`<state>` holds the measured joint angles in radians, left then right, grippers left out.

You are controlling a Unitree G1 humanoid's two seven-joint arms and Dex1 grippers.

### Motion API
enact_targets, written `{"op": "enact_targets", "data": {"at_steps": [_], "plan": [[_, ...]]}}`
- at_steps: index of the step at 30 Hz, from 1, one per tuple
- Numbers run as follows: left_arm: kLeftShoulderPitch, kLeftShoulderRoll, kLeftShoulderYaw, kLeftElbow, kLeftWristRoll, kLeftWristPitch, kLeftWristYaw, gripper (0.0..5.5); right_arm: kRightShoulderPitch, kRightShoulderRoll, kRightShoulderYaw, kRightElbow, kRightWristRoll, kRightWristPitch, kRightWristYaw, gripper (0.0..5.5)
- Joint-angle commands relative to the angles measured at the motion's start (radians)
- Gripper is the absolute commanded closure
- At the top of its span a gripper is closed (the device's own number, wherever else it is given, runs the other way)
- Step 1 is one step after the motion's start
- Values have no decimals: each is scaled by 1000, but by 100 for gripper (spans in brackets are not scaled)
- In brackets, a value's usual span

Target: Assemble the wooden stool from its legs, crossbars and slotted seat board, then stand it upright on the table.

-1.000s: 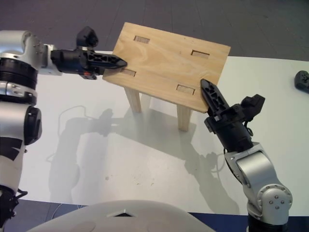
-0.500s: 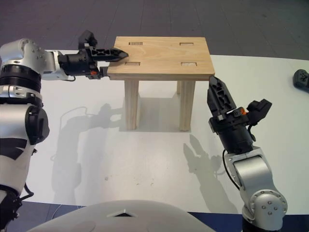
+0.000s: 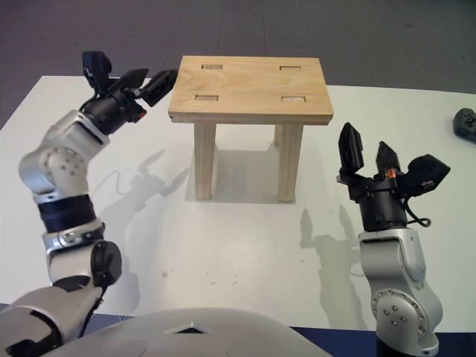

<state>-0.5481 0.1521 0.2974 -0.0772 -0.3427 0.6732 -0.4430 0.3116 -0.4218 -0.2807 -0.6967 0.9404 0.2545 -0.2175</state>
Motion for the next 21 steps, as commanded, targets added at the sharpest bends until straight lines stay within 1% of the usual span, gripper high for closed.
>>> {"op": "enact_targets", "data": {"at_steps": [1, 4, 8, 11, 13, 16, 21], "plan": [[131, -139, -98, 30, 225, -326, 300, 10, -117, -27, 45, 229, -331, -22, -14, 14], [132, -155, -135, 86, 282, -444, 362, 10, -173, 1, 46, 329, -385, -35, 40, 14], [119, -173, -160, 134, 280, -510, 388, 10, -242, 22, 57, 408, -393, -26, 141, 14], [112, -158, -172, 152, 281, -544, 378, 10, -261, 30, 47, 421, -382, -14, 209, 14], [110, -142, -159, 178, 271, -558, 373, 10, -288, 33, 58, 442, -403, -16, 242, 14], [85, -97, -130, 238, 257, -600, 359, 10, -359, 53, 87, 548, -469, -53, 278, 14], [-28, -29, -86, 398, 228, -644, 340, 10, -396, 117, 104, 593, -574, -135, 258, 14]]}}
